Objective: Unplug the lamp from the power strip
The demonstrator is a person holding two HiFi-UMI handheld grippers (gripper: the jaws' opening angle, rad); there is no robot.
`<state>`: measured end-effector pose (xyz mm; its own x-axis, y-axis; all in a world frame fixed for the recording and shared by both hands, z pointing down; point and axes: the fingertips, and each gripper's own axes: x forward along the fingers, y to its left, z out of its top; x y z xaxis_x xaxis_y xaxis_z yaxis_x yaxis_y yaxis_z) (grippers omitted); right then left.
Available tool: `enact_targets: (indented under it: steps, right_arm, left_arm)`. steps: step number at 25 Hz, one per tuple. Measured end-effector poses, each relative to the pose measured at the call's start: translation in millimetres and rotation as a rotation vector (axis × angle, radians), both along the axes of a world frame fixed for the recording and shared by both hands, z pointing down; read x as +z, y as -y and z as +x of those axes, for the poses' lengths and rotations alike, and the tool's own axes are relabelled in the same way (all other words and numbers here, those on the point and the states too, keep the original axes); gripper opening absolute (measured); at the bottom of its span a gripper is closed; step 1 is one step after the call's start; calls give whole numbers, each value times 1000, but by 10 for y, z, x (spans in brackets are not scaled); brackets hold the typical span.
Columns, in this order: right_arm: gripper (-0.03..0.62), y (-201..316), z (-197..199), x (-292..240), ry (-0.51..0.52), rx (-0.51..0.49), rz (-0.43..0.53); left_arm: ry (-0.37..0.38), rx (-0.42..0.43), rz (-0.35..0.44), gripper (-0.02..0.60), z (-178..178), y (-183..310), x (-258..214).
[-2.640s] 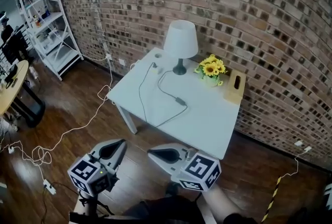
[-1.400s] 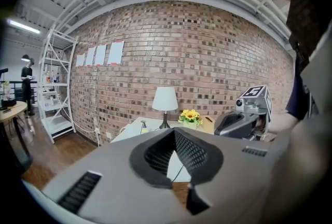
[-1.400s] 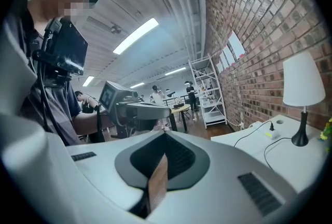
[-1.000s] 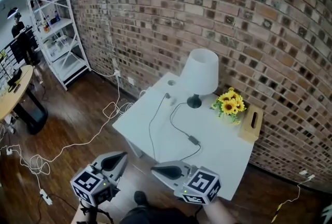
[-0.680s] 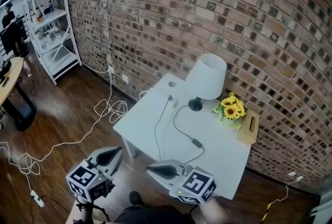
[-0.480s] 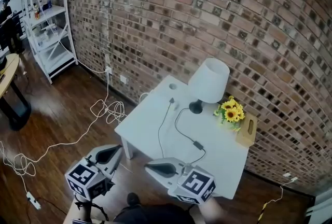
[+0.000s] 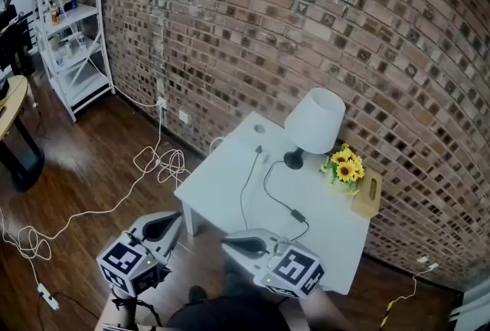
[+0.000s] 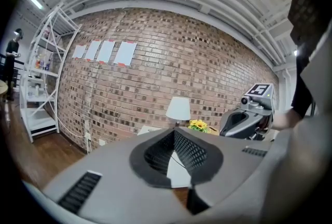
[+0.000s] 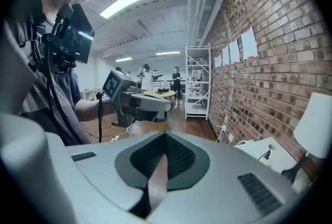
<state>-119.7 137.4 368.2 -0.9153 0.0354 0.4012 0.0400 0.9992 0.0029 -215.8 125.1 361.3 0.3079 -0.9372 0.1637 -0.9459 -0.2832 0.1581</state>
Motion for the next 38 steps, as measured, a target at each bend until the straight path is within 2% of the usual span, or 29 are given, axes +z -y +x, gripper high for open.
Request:
enact_targets:
  steps: [4, 10, 16, 21, 24, 28, 32, 35, 38]
  right_arm:
    - [-9, 135, -26, 6, 7, 2, 6]
    - [-9, 363, -60, 18, 11, -13, 41]
    - [-9, 914, 179, 212, 27, 76, -9]
    - [-10, 1586, 434, 398, 39, 166, -25]
    - [-9, 1884, 506, 474, 56, 200, -63]
    - [-9, 2223, 567, 503, 79, 217, -89]
    - [-9, 2478, 632, 518, 79, 213, -99]
    - [-9, 2643, 681, 550, 79, 216, -105]
    - [-9, 2768, 734, 615, 66, 226, -90]
  left_arm:
    - [28, -43, 38, 8, -165, 14, 34]
    - [10, -27, -53, 8, -21, 178, 12]
    - [68, 27, -102, 8, 103, 721, 164]
    - [181, 53, -76, 8, 133, 1276, 272]
    - [209, 54, -112, 8, 210, 1572, 185]
    - [254, 59, -140, 9, 246, 1892, 226]
    - [215, 39, -183, 9, 370, 2206, 188]
    - [264, 44, -175, 9, 404, 2411, 221]
    - [293, 77, -204, 9, 530, 2554, 288]
